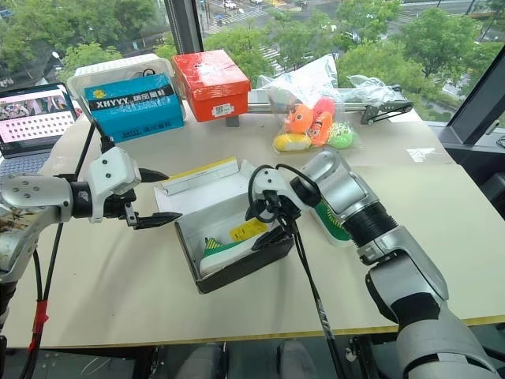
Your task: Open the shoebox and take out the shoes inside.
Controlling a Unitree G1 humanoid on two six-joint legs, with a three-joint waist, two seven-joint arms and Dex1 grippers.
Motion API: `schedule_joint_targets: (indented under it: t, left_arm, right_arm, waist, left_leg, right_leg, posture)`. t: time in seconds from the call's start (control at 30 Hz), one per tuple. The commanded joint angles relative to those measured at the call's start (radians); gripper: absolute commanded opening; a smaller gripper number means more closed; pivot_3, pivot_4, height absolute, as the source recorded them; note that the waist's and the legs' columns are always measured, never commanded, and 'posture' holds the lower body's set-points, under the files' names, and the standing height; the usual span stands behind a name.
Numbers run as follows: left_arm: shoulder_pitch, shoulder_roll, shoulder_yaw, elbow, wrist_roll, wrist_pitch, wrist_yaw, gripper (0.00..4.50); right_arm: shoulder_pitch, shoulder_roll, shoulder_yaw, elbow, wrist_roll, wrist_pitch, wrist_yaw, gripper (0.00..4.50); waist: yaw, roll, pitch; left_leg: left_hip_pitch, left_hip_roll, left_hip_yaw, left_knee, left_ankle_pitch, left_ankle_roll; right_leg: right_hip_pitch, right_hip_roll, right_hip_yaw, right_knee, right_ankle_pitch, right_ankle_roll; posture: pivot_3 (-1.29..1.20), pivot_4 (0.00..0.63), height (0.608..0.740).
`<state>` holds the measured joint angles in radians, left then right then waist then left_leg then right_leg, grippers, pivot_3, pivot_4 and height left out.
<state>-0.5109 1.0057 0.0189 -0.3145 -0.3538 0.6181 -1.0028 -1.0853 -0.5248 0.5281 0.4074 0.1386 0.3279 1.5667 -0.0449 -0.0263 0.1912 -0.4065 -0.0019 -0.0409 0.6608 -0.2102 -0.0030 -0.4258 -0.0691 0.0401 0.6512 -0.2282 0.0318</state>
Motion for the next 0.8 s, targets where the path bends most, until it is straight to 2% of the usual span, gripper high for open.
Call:
schedule_joint_targets:
  t: [0.03, 0.17, 0.23, 0.33, 0.57, 0.8]
  left_arm:
    - [-0.006, 0.019, 0.037, -0.020, 0.002, -0.005, 0.004, 4.50]
    - [-0.008, 0.019, 0.035, -0.018, 0.004, -0.006, 0.005, 4.50]
    - [-0.007, 0.019, 0.034, -0.018, 0.004, -0.006, 0.005, 4.50]
    - [-0.009, 0.018, 0.032, -0.017, 0.005, -0.007, 0.006, 4.50]
    - [-0.012, 0.015, 0.025, -0.011, 0.011, -0.012, 0.008, 4.50]
    - [-0.029, 0.004, 0.010, 0.003, 0.021, -0.023, 0.005, 4.50]
  right_arm:
    - [-0.010, -0.006, -0.001, -0.007, 0.004, -0.030, 0.048, 3.12]
    - [-0.012, -0.013, 0.017, -0.005, 0.011, -0.035, 0.048, 1.94]
    - [-0.010, -0.024, 0.035, -0.015, 0.022, -0.035, 0.048, 1.15]
    - [-0.011, -0.033, 0.052, -0.026, 0.035, -0.035, 0.048, 0.49]
    - [-0.005, -0.027, 0.027, -0.074, 0.050, -0.011, 0.048, 0.22]
    - [-0.062, -0.026, -0.066, -0.195, 0.118, 0.078, 0.038, 0.22]
  waist:
    - [0.000, 0.000, 0.000]
    - [0.000, 0.000, 0.000]
    - [0.000, 0.000, 0.000]
    - [0.001, 0.000, 0.000]
    - [0.001, 0.000, 0.000]
    - [0.000, 0.000, 0.000]
  left_leg:
    - [0.000, 0.000, 0.000, 0.000, 0.000, 0.000]
    - [0.000, 0.000, 0.000, 0.000, 0.000, 0.000]
    - [0.000, 0.000, 0.000, 0.000, 0.000, 0.000]
    - [0.000, 0.000, 0.000, 0.000, 0.000, 0.000]
    - [0.000, 0.000, 0.000, 0.000, 0.000, 0.000]
    - [0.000, 0.000, 0.000, 0.000, 0.000, 0.000]
  right_leg:
    - [0.000, 0.000, 0.000, 0.000, 0.000, 0.000]
    - [0.000, 0.000, 0.000, 0.000, 0.000, 0.000]
    - [0.000, 0.000, 0.000, 0.000, 0.000, 0.000]
    - [0.000, 0.000, 0.000, 0.000, 0.000, 0.000]
    - [0.000, 0.000, 0.000, 0.000, 0.000, 0.000]
    - [0.000, 0.000, 0.000, 0.000, 0.000, 0.000]
  posture:
    - [0.00, 0.150, 0.740]
    - [0.00, 0.150, 0.740]
    - [0.00, 0.150, 0.740]
    - [0.00, 0.150, 0.740]
    - [0.00, 0.150, 0.740]
    - [0.00, 0.150, 0.740]
